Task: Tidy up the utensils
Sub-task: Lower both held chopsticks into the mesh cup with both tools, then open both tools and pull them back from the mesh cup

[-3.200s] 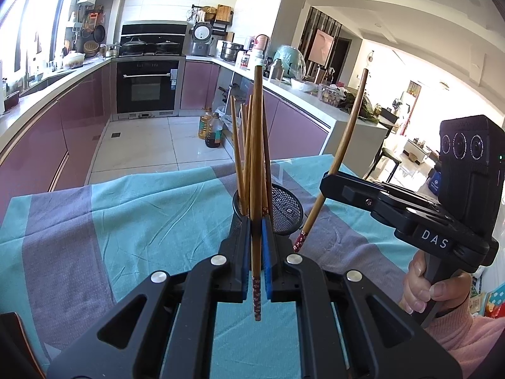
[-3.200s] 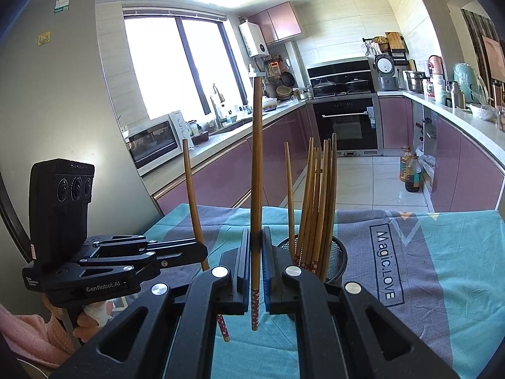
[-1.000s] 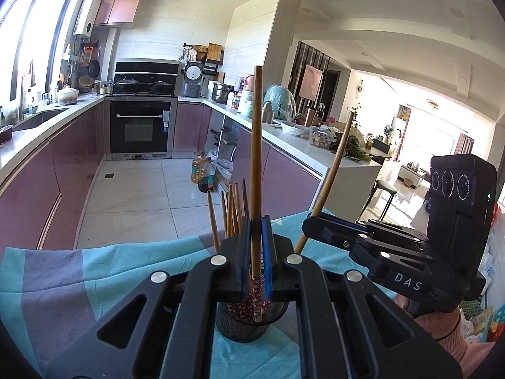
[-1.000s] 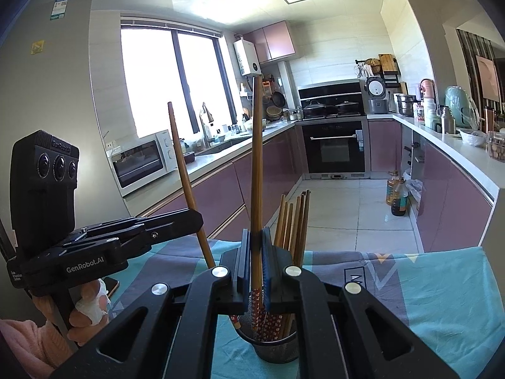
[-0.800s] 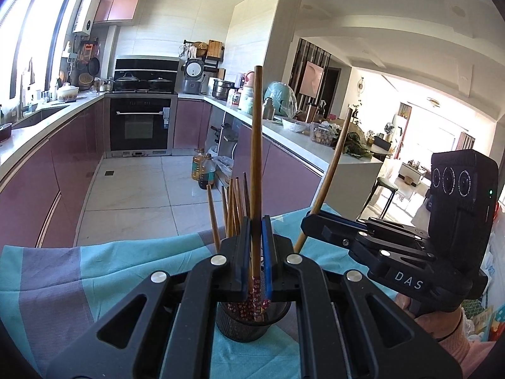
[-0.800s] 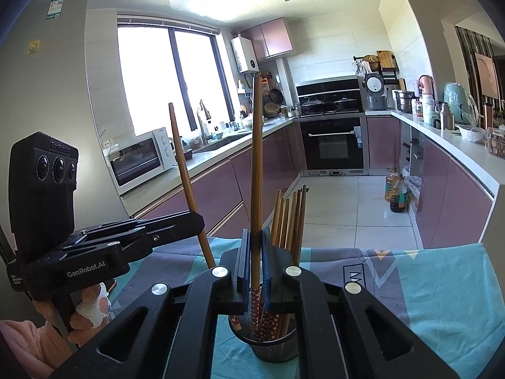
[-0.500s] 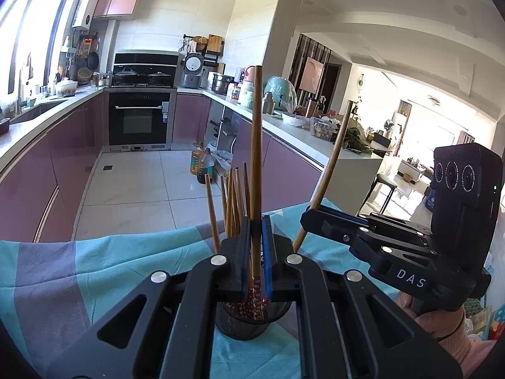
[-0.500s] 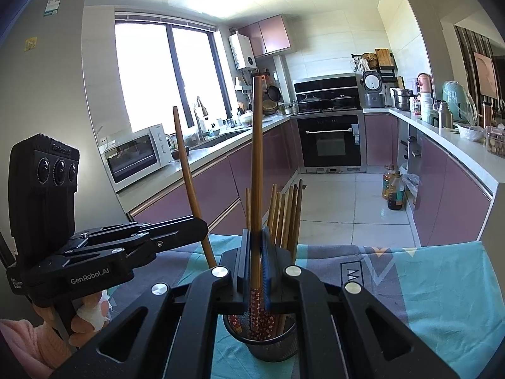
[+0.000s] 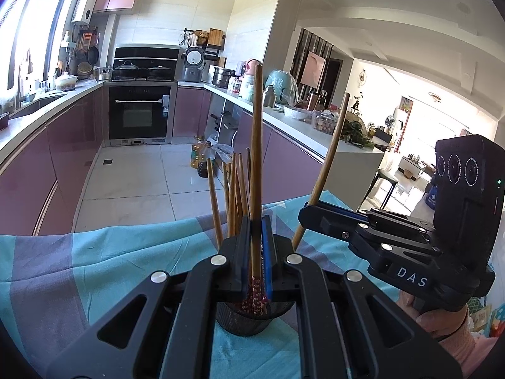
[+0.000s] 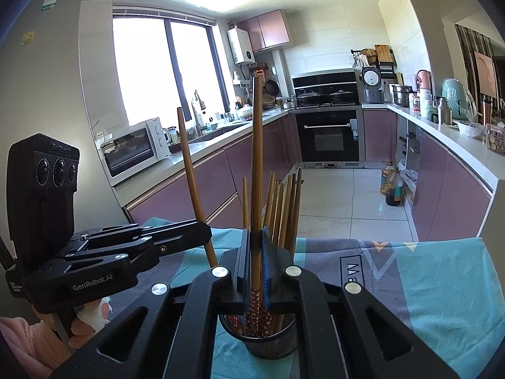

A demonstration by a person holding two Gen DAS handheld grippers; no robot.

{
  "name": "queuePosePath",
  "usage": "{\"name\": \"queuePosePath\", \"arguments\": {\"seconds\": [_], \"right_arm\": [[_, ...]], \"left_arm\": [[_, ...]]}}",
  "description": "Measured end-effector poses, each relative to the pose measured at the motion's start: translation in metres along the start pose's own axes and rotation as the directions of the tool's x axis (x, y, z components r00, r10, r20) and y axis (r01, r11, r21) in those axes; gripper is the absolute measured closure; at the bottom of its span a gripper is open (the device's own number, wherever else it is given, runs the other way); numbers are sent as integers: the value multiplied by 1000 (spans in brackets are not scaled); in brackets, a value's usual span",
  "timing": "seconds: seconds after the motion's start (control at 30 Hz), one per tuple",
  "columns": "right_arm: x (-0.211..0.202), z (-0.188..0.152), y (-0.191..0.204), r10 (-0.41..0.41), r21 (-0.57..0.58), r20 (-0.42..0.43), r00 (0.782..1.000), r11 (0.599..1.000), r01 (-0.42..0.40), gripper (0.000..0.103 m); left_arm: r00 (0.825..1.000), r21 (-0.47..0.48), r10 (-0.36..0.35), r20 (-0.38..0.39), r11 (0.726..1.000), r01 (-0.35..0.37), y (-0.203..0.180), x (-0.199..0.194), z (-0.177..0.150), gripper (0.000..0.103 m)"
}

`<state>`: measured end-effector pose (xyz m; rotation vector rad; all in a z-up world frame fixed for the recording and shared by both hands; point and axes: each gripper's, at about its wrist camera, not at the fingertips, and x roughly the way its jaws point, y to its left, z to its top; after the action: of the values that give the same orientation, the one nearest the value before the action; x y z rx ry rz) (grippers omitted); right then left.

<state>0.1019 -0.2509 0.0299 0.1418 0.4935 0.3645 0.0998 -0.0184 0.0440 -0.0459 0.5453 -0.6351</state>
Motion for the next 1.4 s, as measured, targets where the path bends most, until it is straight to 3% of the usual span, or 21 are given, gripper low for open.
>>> {"name": "queuePosePath", "arguments": {"seconds": [0.53, 0.9, 1.0, 1.07, 1.2, 1.4], "right_arm": [[36, -23, 1, 3, 3, -134, 991, 1000, -3, 97], [42, -27, -7, 2, 46, -147, 989, 999, 5, 95], [39, -28, -8, 5, 50, -141, 990, 999, 2, 95], [37, -30, -7, 7, 50, -138, 990, 999, -1, 94], [29, -32, -2, 21, 46, -121, 992, 999, -15, 75], [18, -38, 13, 11, 16, -88, 996, 1000, -10, 44]], "left_arm": [[988, 43, 45, -149, 998, -39, 6, 45, -16, 95], [981, 11, 30, -192, 1000, -28, 27, 72, -25, 95], [984, 8, 21, -179, 1000, -20, 28, 69, -26, 89], [986, 1, 21, -166, 1000, -21, 31, 63, -28, 80], [991, -10, 43, -127, 999, -45, 34, 43, -35, 68], [990, -27, 134, -34, 991, -134, 49, 7, -42, 39]]}}
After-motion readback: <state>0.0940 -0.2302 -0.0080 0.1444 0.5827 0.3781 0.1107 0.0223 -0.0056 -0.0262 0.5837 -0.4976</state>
